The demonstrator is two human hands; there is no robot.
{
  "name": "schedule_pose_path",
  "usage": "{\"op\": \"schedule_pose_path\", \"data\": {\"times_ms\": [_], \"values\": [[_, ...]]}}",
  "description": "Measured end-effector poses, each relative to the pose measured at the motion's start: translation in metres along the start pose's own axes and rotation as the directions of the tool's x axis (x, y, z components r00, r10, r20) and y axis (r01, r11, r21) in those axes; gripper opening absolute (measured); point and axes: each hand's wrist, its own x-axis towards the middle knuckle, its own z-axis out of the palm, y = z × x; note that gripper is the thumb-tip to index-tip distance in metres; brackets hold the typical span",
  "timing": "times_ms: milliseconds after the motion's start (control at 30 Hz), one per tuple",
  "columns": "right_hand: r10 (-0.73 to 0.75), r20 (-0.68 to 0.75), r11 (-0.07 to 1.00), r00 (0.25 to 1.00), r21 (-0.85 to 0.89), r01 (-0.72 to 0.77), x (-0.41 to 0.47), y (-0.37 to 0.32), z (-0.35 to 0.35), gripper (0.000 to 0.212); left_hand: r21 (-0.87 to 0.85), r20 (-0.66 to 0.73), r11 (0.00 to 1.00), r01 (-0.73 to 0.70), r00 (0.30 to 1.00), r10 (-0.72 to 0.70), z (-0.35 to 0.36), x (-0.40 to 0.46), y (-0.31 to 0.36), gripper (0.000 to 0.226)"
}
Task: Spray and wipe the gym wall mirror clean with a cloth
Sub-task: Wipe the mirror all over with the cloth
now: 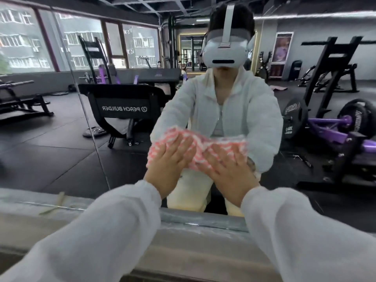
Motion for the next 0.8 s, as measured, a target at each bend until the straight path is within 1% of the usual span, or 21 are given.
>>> {"op": "schedule_pose_path", "data": {"times_ms": [33,100,133,200,233,267,300,367,400,433,500,600,633,700,800], "values": [[-0.026,0.050,1.000,0.998,0.016,0.025,-0.009,-0.013,0.005,0.061,-0.011,0.047,1.000,-0.001,0.999,0.002,0.007,-0.016,0.008,0.099],[-0.058,0.138,0.998,0.989,0.031,0.054,-0.022,-0.030,0.014,0.076,-0.007,0.117,1.000,0.000,0.993,0.001,0.017,-0.039,0.020,0.095],[-0.066,0.159,0.998,0.985,0.035,0.061,-0.024,-0.033,0.016,0.075,0.000,0.144,1.000,0.009,0.989,-0.008,0.020,-0.044,0.024,0.088],[-0.090,0.158,0.995,0.983,0.060,0.081,-0.016,-0.029,0.014,0.062,0.000,0.128,1.000,0.016,0.992,-0.016,0.017,-0.045,0.024,0.061],[-0.090,0.131,0.994,0.987,0.076,0.080,-0.006,-0.025,0.011,0.058,-0.001,0.122,0.999,0.051,0.991,-0.050,0.011,-0.040,0.019,0.057],[-0.079,0.088,0.994,0.993,0.086,0.071,0.011,-0.019,0.006,0.058,0.006,0.123,0.994,0.105,0.987,-0.105,0.006,-0.031,0.010,0.057],[-0.032,0.044,0.995,0.999,0.097,0.028,0.027,-0.013,-0.001,0.058,0.006,0.118,0.981,0.196,0.974,-0.195,0.000,-0.021,0.001,0.058],[0.059,-0.074,0.993,0.996,0.104,-0.051,0.082,0.003,-0.021,0.061,-0.007,0.055,0.932,0.362,0.931,-0.361,-0.021,0.011,-0.035,0.059],[0.097,-0.138,0.993,0.986,0.087,-0.086,0.112,0.012,-0.033,0.062,-0.025,0.041,0.914,0.406,0.914,-0.405,-0.033,0.031,-0.056,0.058],[0.119,-0.172,0.991,0.978,0.075,-0.107,0.144,0.021,-0.046,0.062,-0.029,0.043,0.906,0.423,0.906,-0.422,-0.045,0.049,-0.081,0.058],[0.156,-0.183,0.987,0.971,0.063,-0.147,0.195,0.037,-0.070,0.059,-0.032,0.034,0.890,0.454,0.891,-0.453,-0.066,0.080,-0.129,0.060],[0.180,-0.112,0.979,0.977,0.116,-0.167,0.246,0.048,-0.096,0.058,-0.142,-0.046,0.882,0.449,0.887,-0.459,-0.088,0.104,-0.185,0.060],[0.176,-0.101,0.978,0.979,0.132,-0.162,0.255,0.047,-0.099,0.058,-0.136,-0.056,0.889,0.437,0.892,-0.448,-0.088,0.104,-0.196,0.060],[0.156,-0.136,0.981,0.978,0.134,-0.137,0.262,0.040,-0.100,0.062,-0.095,-0.050,0.894,0.437,0.895,-0.443,-0.080,0.097,-0.206,0.062],[0.088,-0.142,0.993,0.986,0.087,-0.076,0.257,0.023,-0.087,0.065,-0.060,-0.007,0.876,0.479,0.877,-0.480,-0.061,0.072,-0.198,0.065]]}}
